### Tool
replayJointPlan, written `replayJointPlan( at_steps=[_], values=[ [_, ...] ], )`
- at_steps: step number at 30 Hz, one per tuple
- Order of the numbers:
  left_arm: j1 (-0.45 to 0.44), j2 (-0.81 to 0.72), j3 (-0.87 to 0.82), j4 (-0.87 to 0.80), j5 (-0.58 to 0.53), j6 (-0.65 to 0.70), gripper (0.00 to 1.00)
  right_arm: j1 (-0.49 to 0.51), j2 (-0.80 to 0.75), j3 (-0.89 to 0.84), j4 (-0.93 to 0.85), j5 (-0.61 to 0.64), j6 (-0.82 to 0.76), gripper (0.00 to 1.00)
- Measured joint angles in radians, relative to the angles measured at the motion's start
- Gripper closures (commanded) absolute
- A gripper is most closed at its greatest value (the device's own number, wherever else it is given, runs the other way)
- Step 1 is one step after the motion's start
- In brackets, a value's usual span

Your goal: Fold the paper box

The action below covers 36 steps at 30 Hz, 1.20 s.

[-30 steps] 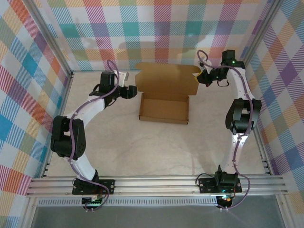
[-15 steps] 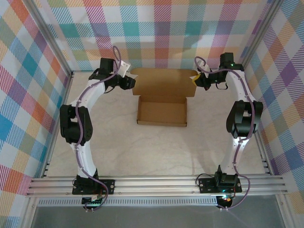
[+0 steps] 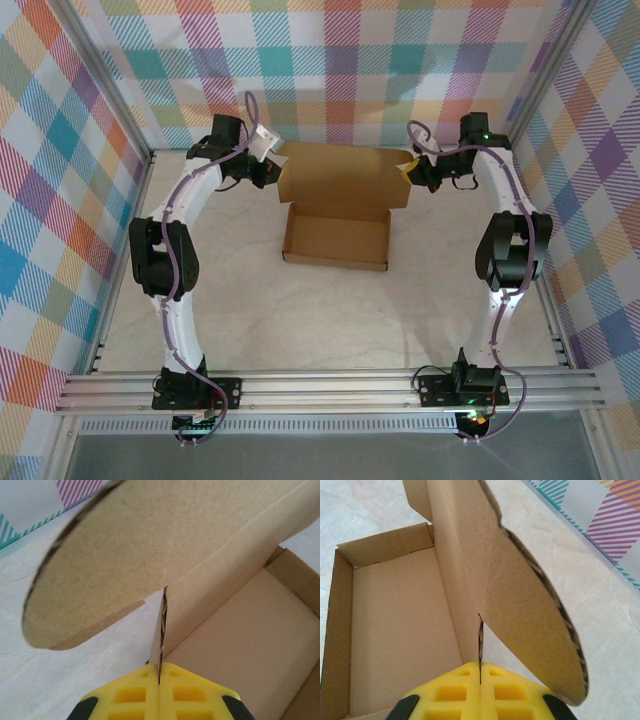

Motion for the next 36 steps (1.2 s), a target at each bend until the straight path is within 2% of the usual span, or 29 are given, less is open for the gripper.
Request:
replayJointPlan(
  at_steps=[2, 5, 7, 10, 13, 21, 24, 28, 36],
  values=[
    [0.000, 0.000, 0.003, -0.003, 0.000, 0.001, 1.00, 0.003, 0.000, 0.000, 0.000, 0.008, 0.001, 0.98],
    [-0.001, 0.000, 0.003, -0.005, 0.000, 0.003, 1.00, 0.009, -0.004, 0.000, 0.003, 0.032, 0.010, 0.85],
    [-0.002, 0.000, 0.003, -0.005, 0.000, 0.007, 1.00, 0.016, -0.014, -0.005, 0.013, 0.060, 0.016, 0.84],
    [-0.005, 0.000, 0.004, -0.005, -0.002, 0.016, 1.00, 0.023, -0.027, -0.005, 0.015, 0.089, 0.023, 0.87],
    [-0.005, 0.000, 0.003, -0.005, -0.001, 0.025, 1.00, 0.024, -0.029, 0.005, 0.006, 0.107, 0.022, 1.00],
    [-0.010, -0.006, -0.031, 0.051, -0.006, -0.001, 1.00, 0.033, -0.033, 0.017, 0.007, 0.141, 0.050, 1.00],
    [-0.018, -0.037, -0.093, 0.124, -0.031, -0.043, 1.00, 0.045, -0.081, -0.083, 0.116, 0.179, 0.147, 1.00],
    [-0.055, -0.100, -0.198, 0.236, -0.129, -0.125, 1.00, 0.070, -0.159, -0.218, 0.283, 0.259, 0.341, 1.00],
    [-0.146, -0.151, -0.360, 0.515, -0.360, -0.338, 1.00, 0.152, -0.298, -0.477, 0.629, 0.531, 0.678, 1.00]
  ],
)
